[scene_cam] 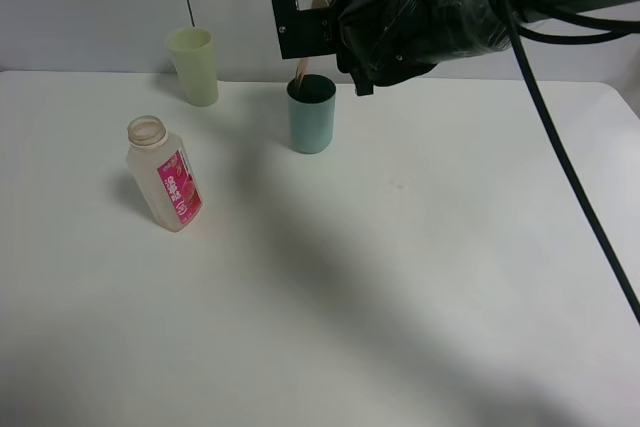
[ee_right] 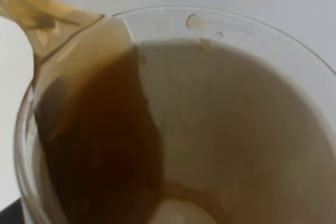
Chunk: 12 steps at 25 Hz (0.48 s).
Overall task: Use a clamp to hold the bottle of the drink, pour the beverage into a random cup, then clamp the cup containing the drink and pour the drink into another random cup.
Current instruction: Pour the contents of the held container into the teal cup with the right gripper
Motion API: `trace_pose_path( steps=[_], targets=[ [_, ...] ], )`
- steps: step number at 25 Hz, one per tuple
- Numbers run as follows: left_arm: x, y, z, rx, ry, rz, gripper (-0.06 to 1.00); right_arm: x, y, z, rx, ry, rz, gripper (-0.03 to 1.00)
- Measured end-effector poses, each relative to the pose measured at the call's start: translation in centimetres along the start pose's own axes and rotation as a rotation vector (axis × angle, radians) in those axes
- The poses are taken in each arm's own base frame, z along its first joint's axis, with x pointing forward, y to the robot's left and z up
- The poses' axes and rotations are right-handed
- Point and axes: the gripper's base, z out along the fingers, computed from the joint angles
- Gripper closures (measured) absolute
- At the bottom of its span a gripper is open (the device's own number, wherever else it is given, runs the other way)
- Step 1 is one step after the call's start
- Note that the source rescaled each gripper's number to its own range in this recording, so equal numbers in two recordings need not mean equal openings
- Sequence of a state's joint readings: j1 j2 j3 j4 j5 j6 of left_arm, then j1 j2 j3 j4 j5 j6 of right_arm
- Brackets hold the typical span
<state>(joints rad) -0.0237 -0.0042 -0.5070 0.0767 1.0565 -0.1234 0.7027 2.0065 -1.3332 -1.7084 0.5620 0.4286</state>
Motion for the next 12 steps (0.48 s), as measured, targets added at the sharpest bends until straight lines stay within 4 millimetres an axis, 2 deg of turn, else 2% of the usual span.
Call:
trace_pose_path(
  steps=[12],
  targets=[
    [0.0,0.0,0.0,0.0,0.0,0.0,-0.06,0.22,-0.14,0.0,0.012,0.025,-0.045,0.96]
  ],
)
